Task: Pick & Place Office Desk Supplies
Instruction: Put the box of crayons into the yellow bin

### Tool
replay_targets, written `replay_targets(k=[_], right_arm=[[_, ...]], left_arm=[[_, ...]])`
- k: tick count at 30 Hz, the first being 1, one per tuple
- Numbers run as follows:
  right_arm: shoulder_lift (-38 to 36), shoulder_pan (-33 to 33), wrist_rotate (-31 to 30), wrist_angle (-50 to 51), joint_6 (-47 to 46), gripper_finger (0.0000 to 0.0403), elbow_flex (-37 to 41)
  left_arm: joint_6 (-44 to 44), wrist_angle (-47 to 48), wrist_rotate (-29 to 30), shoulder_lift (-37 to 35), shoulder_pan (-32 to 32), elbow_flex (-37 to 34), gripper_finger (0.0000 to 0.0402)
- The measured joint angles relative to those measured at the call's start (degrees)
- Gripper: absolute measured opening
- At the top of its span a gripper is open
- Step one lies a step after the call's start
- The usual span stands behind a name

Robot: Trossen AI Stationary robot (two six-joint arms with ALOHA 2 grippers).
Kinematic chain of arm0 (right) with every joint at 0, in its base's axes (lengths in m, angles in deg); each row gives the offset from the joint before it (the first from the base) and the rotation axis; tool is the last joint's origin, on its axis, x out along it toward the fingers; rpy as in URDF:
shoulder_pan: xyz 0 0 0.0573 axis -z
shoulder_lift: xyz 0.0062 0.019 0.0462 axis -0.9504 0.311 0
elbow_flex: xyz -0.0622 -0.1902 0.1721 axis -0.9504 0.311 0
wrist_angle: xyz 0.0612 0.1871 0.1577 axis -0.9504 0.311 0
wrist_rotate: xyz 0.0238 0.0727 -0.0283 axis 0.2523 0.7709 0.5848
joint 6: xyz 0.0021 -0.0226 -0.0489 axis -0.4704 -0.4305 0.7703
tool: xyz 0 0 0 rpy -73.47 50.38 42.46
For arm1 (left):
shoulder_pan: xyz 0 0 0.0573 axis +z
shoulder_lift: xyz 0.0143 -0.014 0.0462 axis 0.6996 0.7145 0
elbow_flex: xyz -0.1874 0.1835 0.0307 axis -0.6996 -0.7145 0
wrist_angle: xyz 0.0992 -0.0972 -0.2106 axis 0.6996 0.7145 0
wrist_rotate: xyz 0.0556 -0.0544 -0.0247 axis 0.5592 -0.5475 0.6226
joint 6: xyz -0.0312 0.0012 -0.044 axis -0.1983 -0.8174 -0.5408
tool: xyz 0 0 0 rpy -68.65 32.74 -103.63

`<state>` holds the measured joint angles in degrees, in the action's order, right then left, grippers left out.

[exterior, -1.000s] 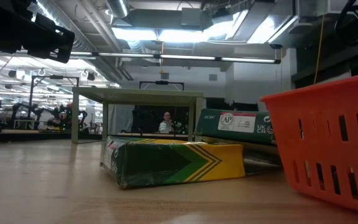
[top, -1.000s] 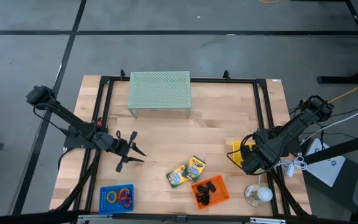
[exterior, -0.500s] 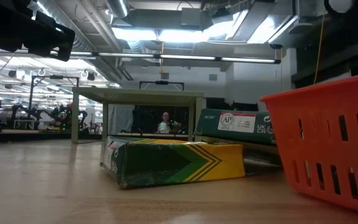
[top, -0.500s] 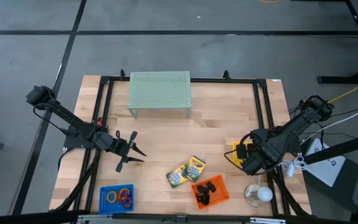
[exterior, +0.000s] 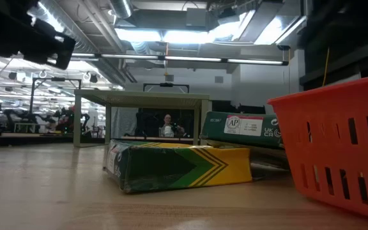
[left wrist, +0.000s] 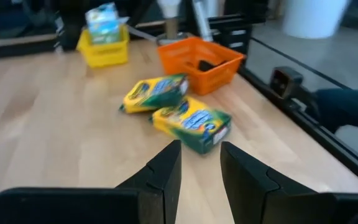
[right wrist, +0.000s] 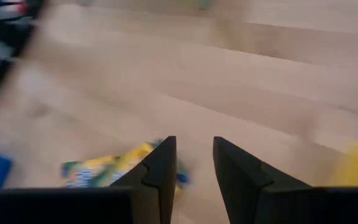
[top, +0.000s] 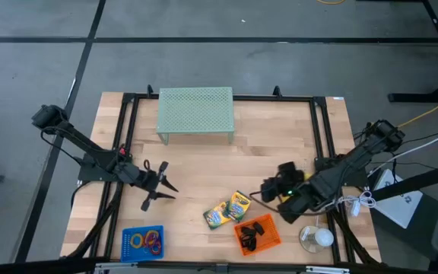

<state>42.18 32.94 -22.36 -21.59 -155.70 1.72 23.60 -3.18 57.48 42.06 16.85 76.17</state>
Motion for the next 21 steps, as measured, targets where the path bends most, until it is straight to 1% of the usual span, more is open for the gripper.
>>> replay_targets(k=[2, 5, 7, 10, 13, 15, 18, 21], right_arm=[[1.8, 0.9, -1.4, -6.2, 5.0, 0.0107, 0.0], [4.1, 2.2, -3.5, -12.7, 10.6, 0.0107, 0.0], [5.0, 3.1, -3.9, -14.9, 13.1, 0.0107, 0.0], [5.6, 4.4, -4.0, -15.2, 13.8, 0.0107, 0.0], [5.6, 5.5, -4.2, -16.0, 15.1, 0.0107, 0.0], [5.6, 5.7, -6.1, -18.4, 16.9, 0.0107, 0.0], [5.6, 5.6, -10.1, -25.0, 22.8, 0.0107, 0.0], [5.6, 5.6, -12.2, -30.9, 29.2, 0.0107, 0.0]], left_arm=[[-3.2, 0.7, 2.0, 0.0, 0.0, 0.0, 0.0109], [-6.7, 0.5, 2.7, 0.0, -0.6, 0.0, 0.0109], [-7.5, -0.7, 2.9, 0.7, -1.6, 0.0, 0.0109], [-7.0, -4.1, 2.4, 3.1, -3.2, 0.0, 0.0109], [-5.4, -6.6, 1.1, 7.6, -3.8, 1.5, 0.0109], [-3.9, -6.4, 1.0, 11.4, -3.8, 3.7, 0.0109], [0.6, -6.3, 1.6, 17.6, -3.7, 7.5, 0.0109], [3.9, -6.5, 2.3, 22.0, -3.4, 11.5, 0.0109]])
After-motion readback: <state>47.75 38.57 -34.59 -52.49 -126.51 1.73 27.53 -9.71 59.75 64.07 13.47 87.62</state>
